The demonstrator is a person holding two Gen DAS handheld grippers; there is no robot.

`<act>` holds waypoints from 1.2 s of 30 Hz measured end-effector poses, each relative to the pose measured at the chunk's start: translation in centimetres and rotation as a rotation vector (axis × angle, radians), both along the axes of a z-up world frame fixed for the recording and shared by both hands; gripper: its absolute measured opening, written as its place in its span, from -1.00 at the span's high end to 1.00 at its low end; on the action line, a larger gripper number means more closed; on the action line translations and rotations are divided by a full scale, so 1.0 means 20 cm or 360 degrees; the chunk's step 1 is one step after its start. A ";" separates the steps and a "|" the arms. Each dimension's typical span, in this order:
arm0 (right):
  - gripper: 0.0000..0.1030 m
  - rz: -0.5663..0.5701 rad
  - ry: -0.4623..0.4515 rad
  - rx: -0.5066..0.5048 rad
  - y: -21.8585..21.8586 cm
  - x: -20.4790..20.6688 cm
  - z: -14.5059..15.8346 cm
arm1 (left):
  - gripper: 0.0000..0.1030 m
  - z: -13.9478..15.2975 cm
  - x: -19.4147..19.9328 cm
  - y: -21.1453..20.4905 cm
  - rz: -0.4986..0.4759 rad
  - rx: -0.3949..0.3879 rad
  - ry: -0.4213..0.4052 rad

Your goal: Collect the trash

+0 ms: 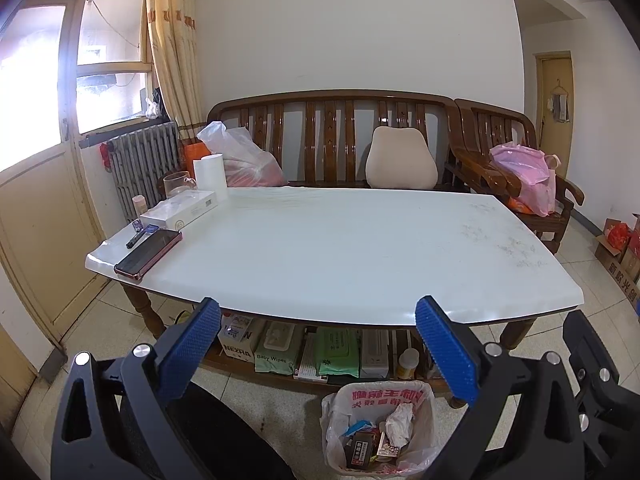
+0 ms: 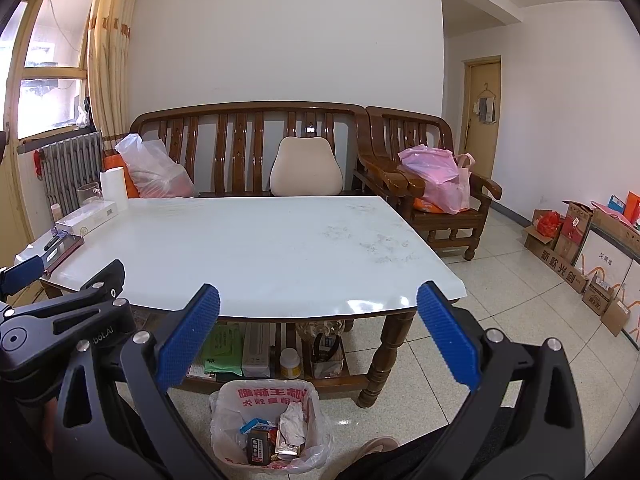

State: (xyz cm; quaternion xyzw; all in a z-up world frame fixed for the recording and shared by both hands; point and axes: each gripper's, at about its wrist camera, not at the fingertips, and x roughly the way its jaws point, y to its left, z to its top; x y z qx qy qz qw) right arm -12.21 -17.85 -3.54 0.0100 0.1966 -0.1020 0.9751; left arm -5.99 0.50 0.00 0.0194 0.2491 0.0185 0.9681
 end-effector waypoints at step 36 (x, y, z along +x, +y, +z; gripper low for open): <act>-0.88 0.0014 0.0006 -0.0008 0.00 0.02 0.00 | -0.86 -0.02 0.02 0.01 0.0009 0.0009 0.0015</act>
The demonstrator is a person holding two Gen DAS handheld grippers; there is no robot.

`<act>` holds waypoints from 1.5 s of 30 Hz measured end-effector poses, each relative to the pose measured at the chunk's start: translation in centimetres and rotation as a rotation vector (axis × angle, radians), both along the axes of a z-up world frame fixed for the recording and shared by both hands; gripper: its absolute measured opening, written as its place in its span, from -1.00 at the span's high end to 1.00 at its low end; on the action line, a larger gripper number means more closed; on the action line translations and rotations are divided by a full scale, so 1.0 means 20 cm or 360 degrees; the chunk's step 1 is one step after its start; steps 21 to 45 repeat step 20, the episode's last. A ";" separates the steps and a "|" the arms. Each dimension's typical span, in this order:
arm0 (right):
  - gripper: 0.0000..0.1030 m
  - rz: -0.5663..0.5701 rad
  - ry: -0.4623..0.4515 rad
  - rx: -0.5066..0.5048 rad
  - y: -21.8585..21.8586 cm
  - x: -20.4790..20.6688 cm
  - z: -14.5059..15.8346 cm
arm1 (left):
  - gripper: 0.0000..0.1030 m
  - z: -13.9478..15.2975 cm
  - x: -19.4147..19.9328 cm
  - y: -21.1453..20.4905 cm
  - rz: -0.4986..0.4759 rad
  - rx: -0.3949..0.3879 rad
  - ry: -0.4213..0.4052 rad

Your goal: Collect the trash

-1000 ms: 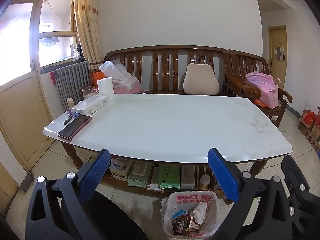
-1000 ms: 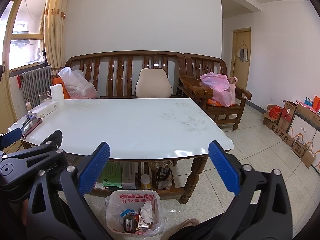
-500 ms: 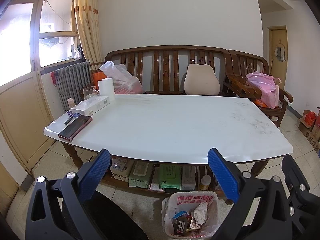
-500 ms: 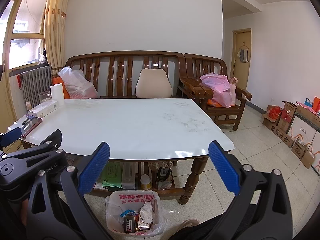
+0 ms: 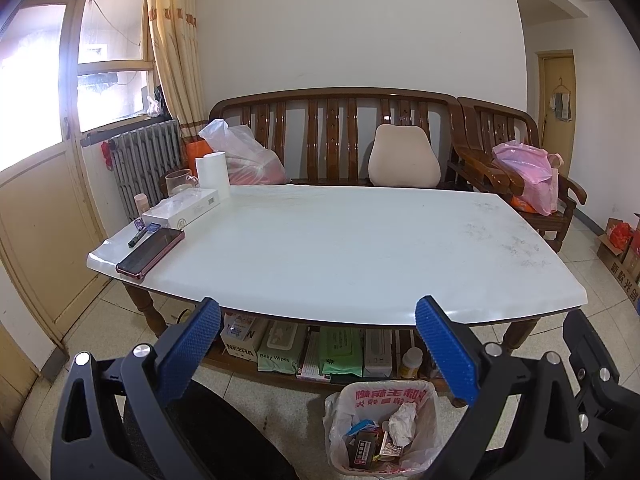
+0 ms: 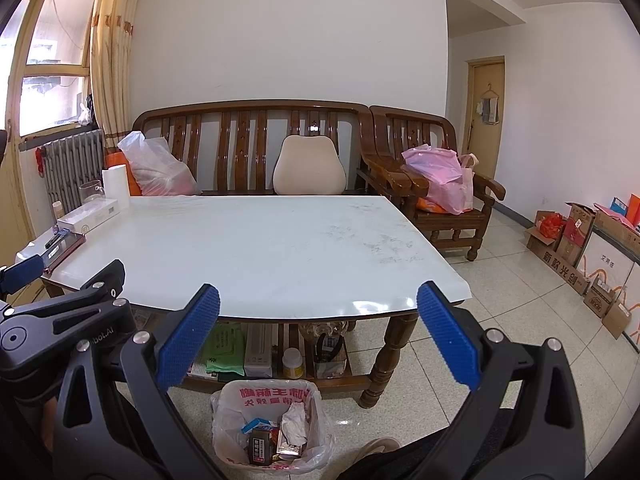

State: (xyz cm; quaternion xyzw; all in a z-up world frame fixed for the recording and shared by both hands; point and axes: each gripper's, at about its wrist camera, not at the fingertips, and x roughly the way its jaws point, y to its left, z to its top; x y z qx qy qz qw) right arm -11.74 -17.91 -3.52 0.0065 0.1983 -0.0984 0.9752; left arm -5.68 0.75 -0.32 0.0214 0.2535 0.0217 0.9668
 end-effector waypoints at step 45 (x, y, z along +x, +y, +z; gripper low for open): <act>-0.88 0.0028 0.0012 0.0008 -0.02 0.03 -0.02 | -0.86 -0.01 0.04 0.00 0.0006 0.0003 0.0052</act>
